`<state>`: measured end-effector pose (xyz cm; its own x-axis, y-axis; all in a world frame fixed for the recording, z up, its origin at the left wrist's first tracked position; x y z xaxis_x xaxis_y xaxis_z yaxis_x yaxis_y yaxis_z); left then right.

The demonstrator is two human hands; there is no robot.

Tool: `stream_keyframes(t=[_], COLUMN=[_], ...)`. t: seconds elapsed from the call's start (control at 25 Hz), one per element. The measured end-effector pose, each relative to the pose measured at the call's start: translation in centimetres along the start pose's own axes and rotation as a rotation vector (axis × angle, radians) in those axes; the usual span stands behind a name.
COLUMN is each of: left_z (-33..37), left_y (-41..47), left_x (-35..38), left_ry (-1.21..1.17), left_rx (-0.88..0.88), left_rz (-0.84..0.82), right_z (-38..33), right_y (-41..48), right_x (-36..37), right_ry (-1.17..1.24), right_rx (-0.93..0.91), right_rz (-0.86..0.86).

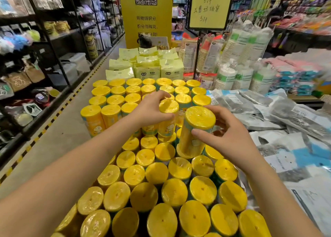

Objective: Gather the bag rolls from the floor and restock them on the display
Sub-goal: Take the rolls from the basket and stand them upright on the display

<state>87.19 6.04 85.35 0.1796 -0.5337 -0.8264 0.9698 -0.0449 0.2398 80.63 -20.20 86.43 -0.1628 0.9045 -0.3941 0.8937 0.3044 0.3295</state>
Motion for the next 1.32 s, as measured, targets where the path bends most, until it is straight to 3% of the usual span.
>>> stream_keyframes(t=[0.4, 0.72, 0.88, 1.04, 1.08, 1.24, 1.32], left_z=[-3.0, -2.9, -2.4, 0.0, 0.8, 2.6, 2.6], left_y=[2.9, 2.4, 1.9, -2.1, -3.4, -5.1, -4.5], left_x=[3.6, 4.9, 4.5, 3.9, 4.4, 9.3, 11.1], left_ry=[0.323, 0.447, 0.476, -0.001, -0.165, -0.934, -1.132], left_rx=[0.065, 0.07, 0.034, 0.034, -0.033, -0.439, -0.503], left_rz=[-0.034, 0.056, 0.025, 0.272, 0.259, -0.12, -0.12], right_z=[2.3, 3.4, 3.5, 3.2, 3.3, 5.1, 6.6], right_y=[0.1, 0.2, 1.2, 4.2, 5.2, 8.5, 9.3], right_x=[-0.1, 0.9, 1.1, 1.1, 1.3, 3.3, 4.3], right_ry=[0.043, 0.049, -0.026, -0.139, -0.185, -0.416, -0.434], right_rx=[0.042, 0.067, 0.062, 0.028, 0.013, -0.091, -0.081], right_rz=[0.02, 0.017, -0.003, 0.008, 0.011, -0.021, -0.058])
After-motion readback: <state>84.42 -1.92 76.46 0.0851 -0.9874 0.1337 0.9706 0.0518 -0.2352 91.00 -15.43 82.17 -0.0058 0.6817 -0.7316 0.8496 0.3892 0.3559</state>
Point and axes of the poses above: each hand's wrist, its own y-axis towards the middle knuckle, its own x-axis out of the palm, z = x × y, the point moved 1 cm from there along y, towards the middle knuckle
